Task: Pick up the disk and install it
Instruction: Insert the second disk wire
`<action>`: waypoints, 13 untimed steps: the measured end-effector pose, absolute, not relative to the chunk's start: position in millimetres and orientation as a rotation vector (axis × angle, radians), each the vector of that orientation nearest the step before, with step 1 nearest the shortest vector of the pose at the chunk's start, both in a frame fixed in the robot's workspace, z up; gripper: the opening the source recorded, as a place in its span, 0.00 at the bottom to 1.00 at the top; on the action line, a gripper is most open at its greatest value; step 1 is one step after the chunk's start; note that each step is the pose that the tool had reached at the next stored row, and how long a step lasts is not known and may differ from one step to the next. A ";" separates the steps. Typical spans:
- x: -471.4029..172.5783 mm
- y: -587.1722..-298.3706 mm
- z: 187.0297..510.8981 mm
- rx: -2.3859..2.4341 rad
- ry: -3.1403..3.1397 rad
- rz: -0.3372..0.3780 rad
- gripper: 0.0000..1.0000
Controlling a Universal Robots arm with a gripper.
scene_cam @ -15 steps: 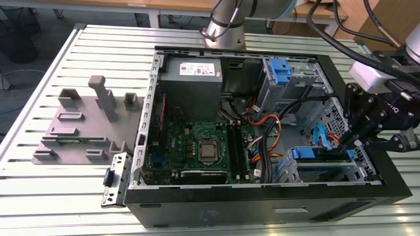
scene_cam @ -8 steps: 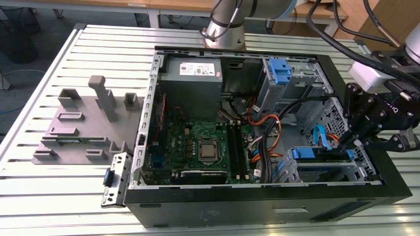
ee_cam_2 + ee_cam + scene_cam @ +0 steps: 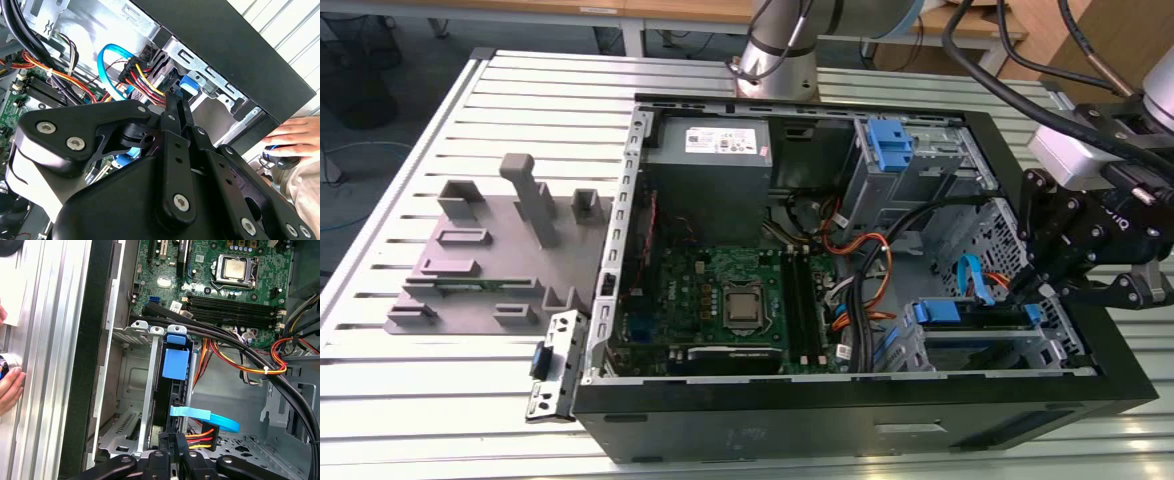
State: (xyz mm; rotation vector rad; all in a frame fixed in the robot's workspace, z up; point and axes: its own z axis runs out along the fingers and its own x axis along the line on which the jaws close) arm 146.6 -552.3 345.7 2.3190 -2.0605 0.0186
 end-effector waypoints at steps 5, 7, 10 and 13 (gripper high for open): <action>146.6 -550.4 344.7 2.315 -2.061 0.022 0.17; 146.6 -550.0 344.1 2.303 -2.074 0.022 0.17; 145.1 -549.5 343.6 2.293 -2.085 0.022 0.17; 144.5 -549.4 342.8 2.283 -2.095 0.022 0.17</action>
